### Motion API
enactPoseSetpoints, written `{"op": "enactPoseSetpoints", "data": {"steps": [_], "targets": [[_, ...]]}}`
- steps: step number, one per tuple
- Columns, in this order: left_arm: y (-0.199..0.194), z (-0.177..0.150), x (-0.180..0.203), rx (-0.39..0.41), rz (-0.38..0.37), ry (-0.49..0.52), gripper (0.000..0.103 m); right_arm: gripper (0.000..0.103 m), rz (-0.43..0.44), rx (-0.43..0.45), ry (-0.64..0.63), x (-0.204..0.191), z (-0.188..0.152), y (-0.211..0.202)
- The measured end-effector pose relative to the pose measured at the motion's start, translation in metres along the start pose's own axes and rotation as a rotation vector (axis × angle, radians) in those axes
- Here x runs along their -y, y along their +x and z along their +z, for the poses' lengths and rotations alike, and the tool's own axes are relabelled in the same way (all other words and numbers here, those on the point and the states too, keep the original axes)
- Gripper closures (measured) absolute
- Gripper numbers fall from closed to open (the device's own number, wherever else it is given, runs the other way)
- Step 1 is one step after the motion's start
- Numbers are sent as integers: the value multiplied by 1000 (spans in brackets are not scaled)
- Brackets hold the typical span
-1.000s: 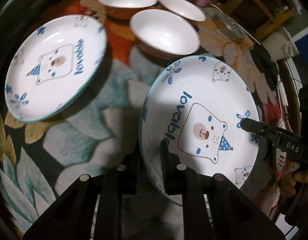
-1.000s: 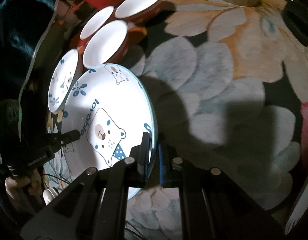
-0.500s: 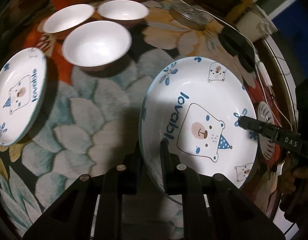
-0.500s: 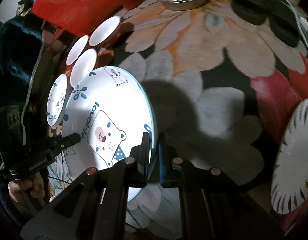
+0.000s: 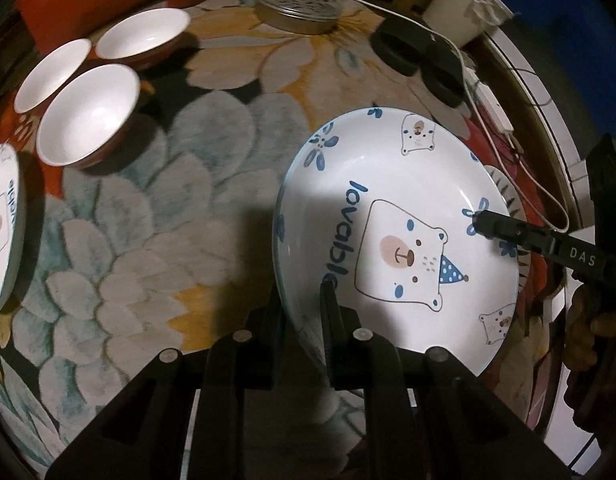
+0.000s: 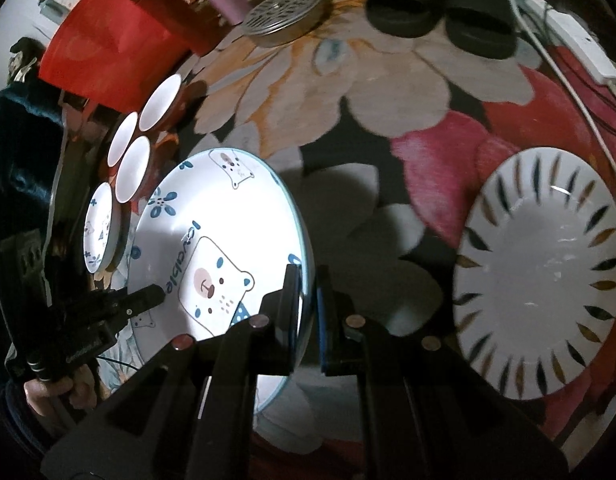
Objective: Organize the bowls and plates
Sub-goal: 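Carry the large bear plate with the left tool over the leaf-pattern plate, then lower the bear plate onto the leaf-pattern plate and open the left tool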
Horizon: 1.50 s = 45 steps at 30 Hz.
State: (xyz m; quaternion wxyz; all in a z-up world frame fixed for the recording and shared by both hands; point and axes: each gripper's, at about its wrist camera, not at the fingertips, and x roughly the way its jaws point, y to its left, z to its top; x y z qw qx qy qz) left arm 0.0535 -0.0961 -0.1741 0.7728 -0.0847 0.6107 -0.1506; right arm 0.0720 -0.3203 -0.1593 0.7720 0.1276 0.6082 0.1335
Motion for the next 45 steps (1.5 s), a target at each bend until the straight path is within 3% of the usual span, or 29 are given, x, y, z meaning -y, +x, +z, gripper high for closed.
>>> {"op": "enactPoseSetpoints", "data": {"steps": [14, 31, 45], "targets": [[32, 6, 76, -35, -50, 98, 88, 95, -51, 36, 113, 71, -16, -35], [94, 42, 197, -54, -115, 282, 88, 94, -162, 83, 349, 185, -43, -76], [120, 47, 228, -69, -16, 394, 88, 94, -144, 72, 441, 222, -48, -60]]}}
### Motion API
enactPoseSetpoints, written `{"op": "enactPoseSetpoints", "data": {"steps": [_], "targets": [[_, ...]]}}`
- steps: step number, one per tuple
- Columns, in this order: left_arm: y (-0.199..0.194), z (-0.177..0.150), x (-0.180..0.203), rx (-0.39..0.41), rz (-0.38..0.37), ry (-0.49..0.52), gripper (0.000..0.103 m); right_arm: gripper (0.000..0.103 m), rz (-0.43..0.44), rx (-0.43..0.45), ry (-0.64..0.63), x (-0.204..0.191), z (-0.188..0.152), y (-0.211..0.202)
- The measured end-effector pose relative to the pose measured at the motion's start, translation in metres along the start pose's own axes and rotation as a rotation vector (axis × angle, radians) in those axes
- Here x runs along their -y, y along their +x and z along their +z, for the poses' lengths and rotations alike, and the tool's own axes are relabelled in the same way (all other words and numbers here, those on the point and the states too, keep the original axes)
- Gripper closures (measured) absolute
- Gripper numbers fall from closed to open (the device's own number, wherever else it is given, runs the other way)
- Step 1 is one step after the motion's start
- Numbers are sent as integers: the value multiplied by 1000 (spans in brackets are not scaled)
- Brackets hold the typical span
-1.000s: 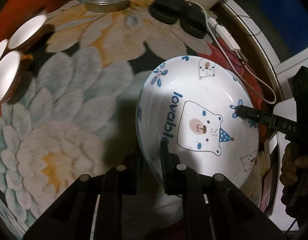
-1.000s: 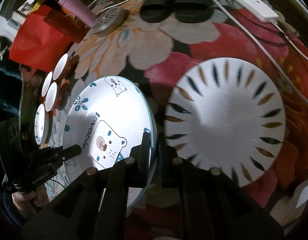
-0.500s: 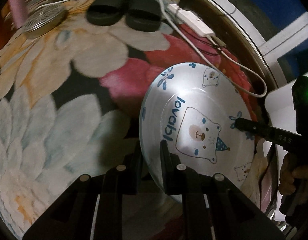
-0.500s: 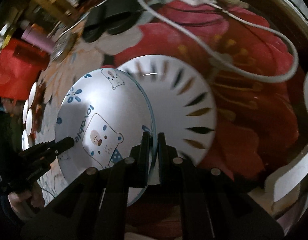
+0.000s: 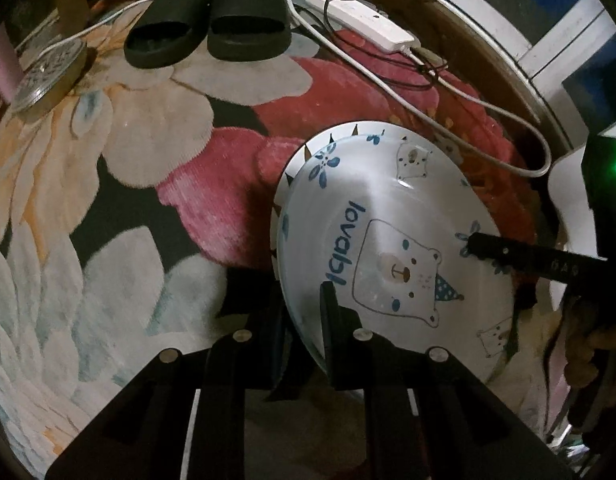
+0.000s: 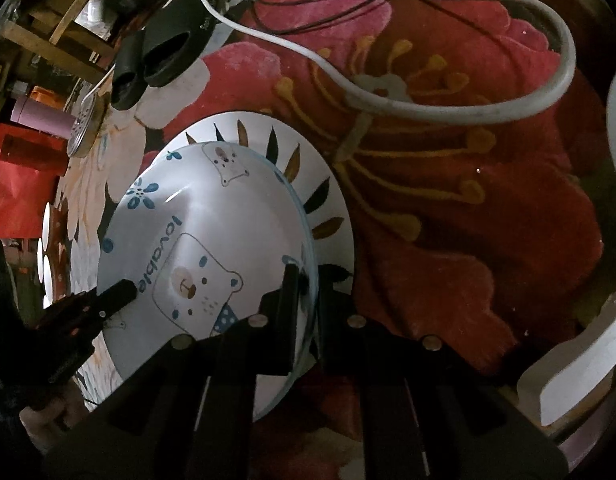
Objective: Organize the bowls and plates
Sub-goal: 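Lower the bear plate onto the leaf-pattern plate and open the left tool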
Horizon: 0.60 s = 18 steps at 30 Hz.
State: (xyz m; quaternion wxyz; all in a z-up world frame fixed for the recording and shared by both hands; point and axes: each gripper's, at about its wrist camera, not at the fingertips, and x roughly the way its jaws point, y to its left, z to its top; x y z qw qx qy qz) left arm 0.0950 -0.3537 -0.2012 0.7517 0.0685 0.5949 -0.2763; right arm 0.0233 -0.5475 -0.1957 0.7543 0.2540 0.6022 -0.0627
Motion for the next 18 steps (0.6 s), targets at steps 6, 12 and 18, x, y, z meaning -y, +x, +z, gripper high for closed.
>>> {"op": "enactPoseSetpoints", "data": {"steps": [6, 12, 18], "targets": [[3, 1, 6, -4, 50, 25, 87, 93, -27, 22, 4, 2, 3, 1], [1, -1, 2, -13, 10, -2, 58, 91, -9, 21, 27, 7, 2, -1], [-10, -10, -21, -1, -25, -119, 12, 61, -75, 41, -35, -10, -1, -14]]}}
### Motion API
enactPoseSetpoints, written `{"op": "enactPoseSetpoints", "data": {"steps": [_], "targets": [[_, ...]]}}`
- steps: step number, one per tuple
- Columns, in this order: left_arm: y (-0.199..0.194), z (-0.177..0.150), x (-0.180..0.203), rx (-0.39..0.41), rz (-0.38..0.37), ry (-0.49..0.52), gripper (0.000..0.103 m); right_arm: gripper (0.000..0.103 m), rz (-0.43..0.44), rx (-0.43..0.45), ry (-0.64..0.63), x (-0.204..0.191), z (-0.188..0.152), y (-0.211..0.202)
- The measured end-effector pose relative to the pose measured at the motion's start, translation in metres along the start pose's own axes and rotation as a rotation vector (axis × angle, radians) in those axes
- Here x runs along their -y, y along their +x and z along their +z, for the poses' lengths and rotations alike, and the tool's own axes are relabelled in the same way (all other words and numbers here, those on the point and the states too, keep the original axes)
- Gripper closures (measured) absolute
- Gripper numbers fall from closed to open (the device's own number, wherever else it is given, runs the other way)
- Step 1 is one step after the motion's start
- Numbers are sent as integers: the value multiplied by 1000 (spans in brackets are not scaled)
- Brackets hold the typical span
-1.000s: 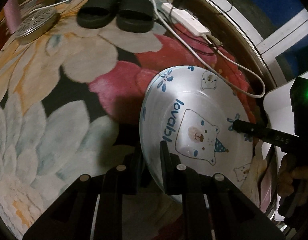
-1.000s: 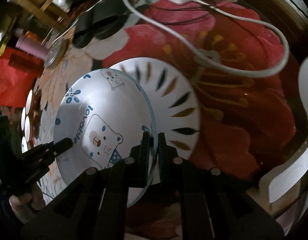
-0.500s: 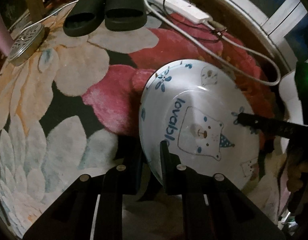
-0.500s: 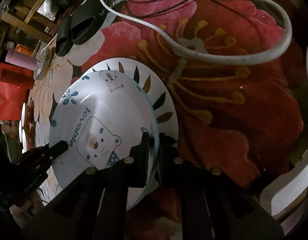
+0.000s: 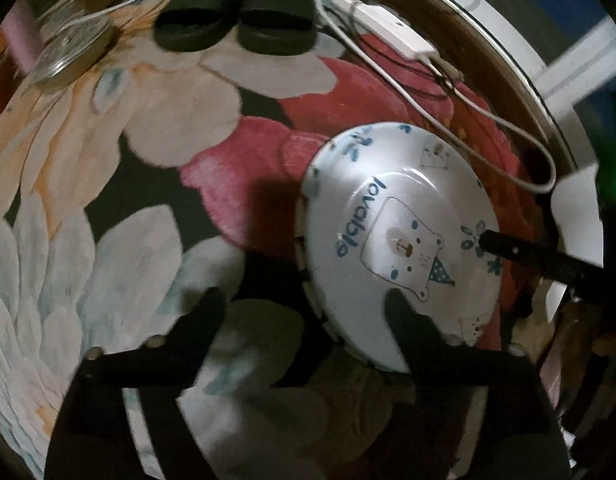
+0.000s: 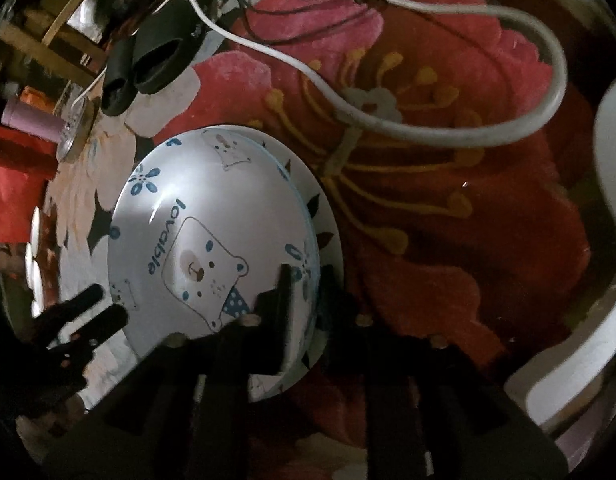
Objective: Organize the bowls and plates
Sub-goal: 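Lower the bear plate onto the leaf-pattern plate and open the left tool, then move the left tool back toward the bowls and small bear plate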
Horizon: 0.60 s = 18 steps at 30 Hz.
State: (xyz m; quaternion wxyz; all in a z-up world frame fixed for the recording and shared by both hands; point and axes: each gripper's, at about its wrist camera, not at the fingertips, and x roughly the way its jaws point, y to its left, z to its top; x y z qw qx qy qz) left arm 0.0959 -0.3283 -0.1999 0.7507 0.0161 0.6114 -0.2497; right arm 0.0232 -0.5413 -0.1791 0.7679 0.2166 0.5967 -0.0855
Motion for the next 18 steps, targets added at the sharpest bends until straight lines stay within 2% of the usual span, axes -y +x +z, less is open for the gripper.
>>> {"op": "enactPoseSetpoints", "data": {"steps": [1, 2, 3, 9, 18], "targets": [[-2, -1, -3, 2, 1, -14, 5, 48, -25, 14, -14, -5, -1, -4], [-4, -1, -6, 6, 7, -25, 3, 15, -52, 42, -34, -11, -2, -11], [-8, -2, -9, 14, 15, -34, 3, 0, -52, 59, -43, -14, -2, -14], [-24, -5, -29, 36, 50, -80, 1, 0, -22, 100, -89, -44, 4, -20], [-41, -16, -54, 32, 100, -91, 1, 0, 31, 59, -134, -82, -6, -14]]}}
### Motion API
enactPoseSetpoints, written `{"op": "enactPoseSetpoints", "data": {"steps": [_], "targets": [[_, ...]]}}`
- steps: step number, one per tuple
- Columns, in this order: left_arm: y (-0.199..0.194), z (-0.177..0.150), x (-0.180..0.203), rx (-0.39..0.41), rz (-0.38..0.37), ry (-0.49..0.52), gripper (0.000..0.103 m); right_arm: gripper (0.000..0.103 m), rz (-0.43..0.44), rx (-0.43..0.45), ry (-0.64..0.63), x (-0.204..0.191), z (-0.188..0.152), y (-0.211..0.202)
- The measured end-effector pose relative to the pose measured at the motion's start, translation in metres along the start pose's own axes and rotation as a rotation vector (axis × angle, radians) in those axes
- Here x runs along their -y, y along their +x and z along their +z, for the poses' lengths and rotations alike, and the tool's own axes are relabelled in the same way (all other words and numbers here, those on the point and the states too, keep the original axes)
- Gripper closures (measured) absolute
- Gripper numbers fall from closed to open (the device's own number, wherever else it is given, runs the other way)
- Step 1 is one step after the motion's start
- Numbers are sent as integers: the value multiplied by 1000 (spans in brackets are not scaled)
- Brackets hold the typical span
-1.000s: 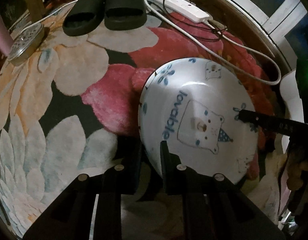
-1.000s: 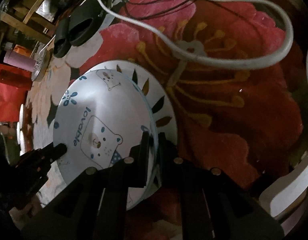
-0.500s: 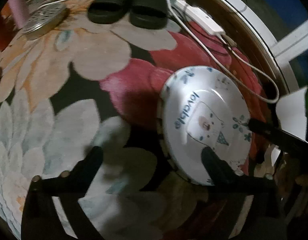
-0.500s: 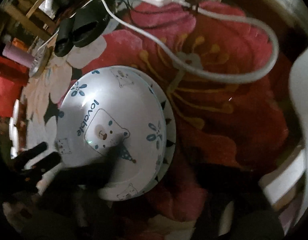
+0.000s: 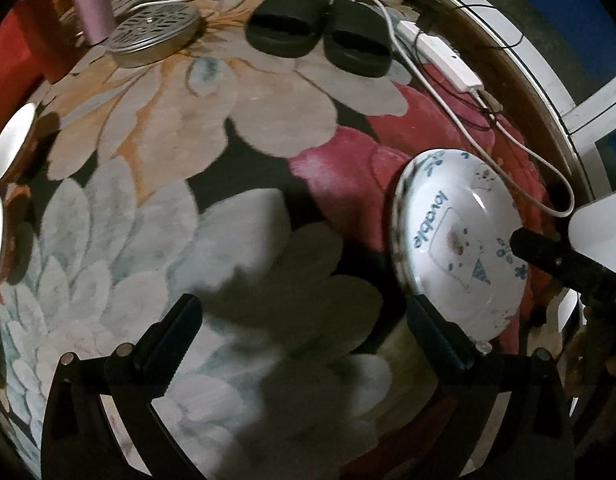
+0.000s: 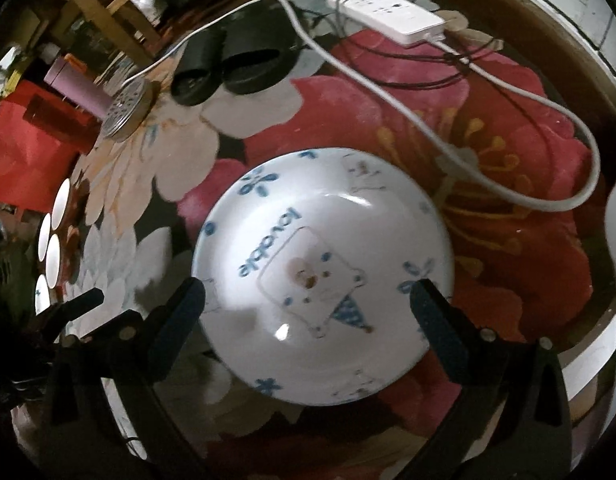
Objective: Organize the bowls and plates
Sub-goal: 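Move the left tool back toward the bowls and small bear plate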
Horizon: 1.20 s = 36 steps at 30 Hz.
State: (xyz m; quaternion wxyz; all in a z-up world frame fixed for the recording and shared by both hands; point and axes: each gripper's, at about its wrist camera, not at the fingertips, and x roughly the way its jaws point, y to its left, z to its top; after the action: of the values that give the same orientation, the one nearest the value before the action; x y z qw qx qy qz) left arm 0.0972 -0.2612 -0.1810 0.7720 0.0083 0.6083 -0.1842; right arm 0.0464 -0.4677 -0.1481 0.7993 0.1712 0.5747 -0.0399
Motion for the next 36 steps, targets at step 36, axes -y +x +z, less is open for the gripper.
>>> {"op": "enactPoseSetpoints", "data": {"steps": [36], "targets": [[-30, -17, -79, 31, 92, -114, 1, 0, 89, -34, -107, -80, -15, 18]]}}
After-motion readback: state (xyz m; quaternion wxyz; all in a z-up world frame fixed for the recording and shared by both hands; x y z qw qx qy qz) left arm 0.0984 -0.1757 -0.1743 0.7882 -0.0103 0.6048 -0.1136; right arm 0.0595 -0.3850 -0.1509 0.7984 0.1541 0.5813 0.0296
